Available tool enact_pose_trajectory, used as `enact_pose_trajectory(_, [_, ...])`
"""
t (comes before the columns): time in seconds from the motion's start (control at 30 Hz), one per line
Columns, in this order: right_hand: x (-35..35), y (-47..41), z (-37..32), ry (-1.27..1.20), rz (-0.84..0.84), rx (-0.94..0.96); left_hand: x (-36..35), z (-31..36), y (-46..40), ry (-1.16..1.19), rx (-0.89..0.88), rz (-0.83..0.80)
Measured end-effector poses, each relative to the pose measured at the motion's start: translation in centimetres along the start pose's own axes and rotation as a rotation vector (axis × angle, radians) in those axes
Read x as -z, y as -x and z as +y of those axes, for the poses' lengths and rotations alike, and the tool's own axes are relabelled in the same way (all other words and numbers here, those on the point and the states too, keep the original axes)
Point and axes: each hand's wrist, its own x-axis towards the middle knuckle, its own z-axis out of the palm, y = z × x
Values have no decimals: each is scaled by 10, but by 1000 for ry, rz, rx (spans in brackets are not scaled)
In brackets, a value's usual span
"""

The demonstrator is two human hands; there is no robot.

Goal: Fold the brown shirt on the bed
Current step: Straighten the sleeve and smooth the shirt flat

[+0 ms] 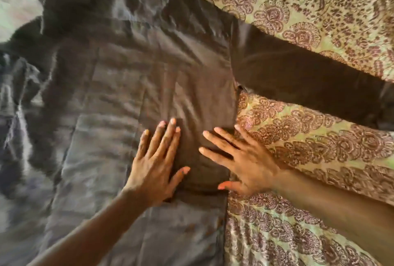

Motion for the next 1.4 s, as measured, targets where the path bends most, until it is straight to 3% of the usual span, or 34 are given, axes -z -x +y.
enact_pose_trajectory(0.07, [10,-14,1,-8,66,-57,-13,6,48,-13,-164,-55])
enact_pose_trajectory(0.17, [35,-73,8,16,176,-297,-32,35,126,-23,-464,-87])
enact_pose_trajectory(0.27, [23,-102,-17,15,125,-370,-31,31,147,-21,-615,32])
enact_pose_trajectory(0.3, [12,-92,-35,11,112,-362,-26,21,139,26,-544,86])
enact_pose_trajectory(0.37, [-4,-47,-80,-7,69,-341,-14,-6,115,84,-226,160])
enact_pose_trajectory(0.43, [-12,6,-123,-45,10,-340,-7,-25,93,60,8,72])
enact_pose_trajectory(0.47, [-12,29,-139,-50,-8,-358,-6,-26,93,39,6,13])
enact_pose_trajectory(0.5, [-11,47,-147,-48,-2,-409,-11,-20,101,27,-80,-27])
enact_pose_trajectory(0.63, [8,25,-146,-108,187,-815,-44,15,188,-39,-704,-131])
enact_pose_trajectory(0.7, [15,-22,-148,-163,282,-803,-50,24,222,-58,-825,-155])
enact_pose_trajectory(0.77, [7,-55,-166,-175,262,-684,-44,17,233,25,-764,-79])
enact_pose_trajectory(0.83, [-15,-45,-202,-157,180,-638,-30,-6,225,107,-515,47])
enact_pose_trajectory(0.9, [-34,5,-249,-154,131,-713,-13,-43,207,68,-232,89])
enact_pose_trajectory(0.97, [-48,60,-294,-180,124,-833,-2,-75,196,-8,-38,12])
enact_pose_trajectory(1.07, [-53,106,-337,-251,64,-1103,-8,-74,230,-65,-43,-104])
enact_pose_trajectory(1.17, [-33,71,-338,-272,226,-1269,-22,-48,291,-44,-191,-146])
enact_pose_trajectory(1.23, [-18,21,-330,-306,338,-1168,-26,-40,315,-8,-248,-166])
enact_pose_trajectory(1.33, [-24,-30,-331,-338,332,-972,-24,-50,317,80,-193,-88])
enact_pose_trajectory(1.4, [-43,-19,-345,-303,285,-1049,-18,-72,294,84,-73,21])
